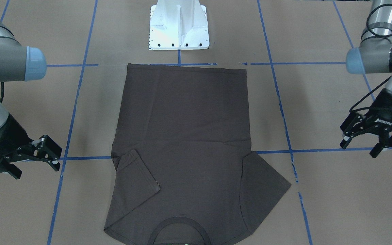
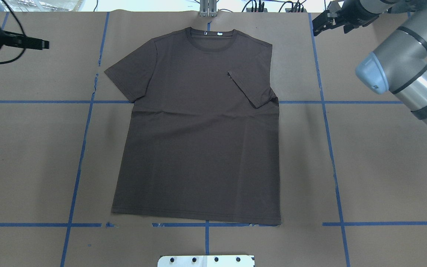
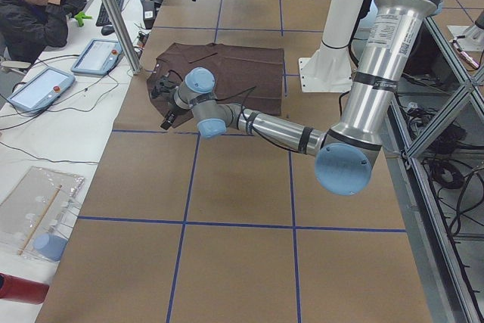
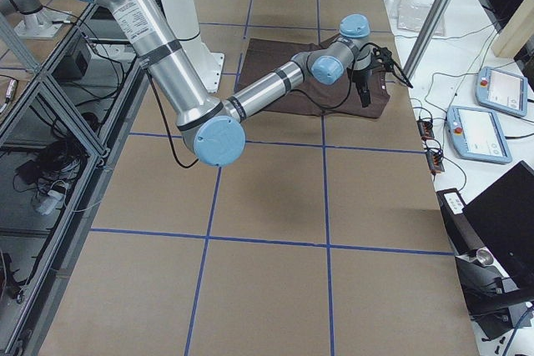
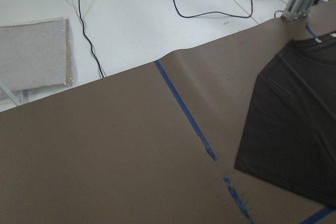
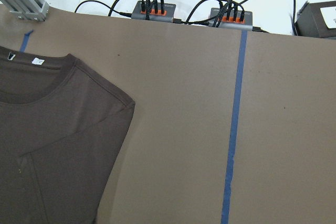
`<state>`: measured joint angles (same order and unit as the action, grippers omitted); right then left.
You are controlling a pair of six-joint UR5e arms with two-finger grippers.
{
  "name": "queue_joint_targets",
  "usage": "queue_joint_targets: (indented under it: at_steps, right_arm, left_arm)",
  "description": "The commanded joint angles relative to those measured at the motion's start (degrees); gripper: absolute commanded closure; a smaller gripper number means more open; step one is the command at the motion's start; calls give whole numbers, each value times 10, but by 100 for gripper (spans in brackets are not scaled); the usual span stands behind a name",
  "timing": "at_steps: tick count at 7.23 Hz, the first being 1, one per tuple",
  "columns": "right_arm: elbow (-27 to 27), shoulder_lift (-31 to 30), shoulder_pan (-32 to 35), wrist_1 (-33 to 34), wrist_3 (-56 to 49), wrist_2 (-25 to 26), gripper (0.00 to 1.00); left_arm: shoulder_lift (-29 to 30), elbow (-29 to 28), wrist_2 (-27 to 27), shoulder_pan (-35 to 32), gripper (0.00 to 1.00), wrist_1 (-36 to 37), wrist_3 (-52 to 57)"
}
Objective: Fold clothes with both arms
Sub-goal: 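Release the sleeve and raise the right gripper while the left gripper approaches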
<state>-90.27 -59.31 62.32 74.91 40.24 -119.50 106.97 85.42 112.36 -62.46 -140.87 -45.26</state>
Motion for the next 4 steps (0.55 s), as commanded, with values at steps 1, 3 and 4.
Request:
queue_joint_targets:
  at_steps: [1, 3, 4]
  right_arm:
    - [-9, -10, 3, 0, -2, 1, 0]
    - [-9, -14, 3, -1, -2, 2, 0]
    - [-9, -15, 3, -2, -2, 3, 0]
  left_arm:
    - [82, -112, -109, 69, 14, -7, -107]
    - [99, -154, -144, 91, 14, -20, -109]
    - [105, -167, -144, 102, 17, -23, -111]
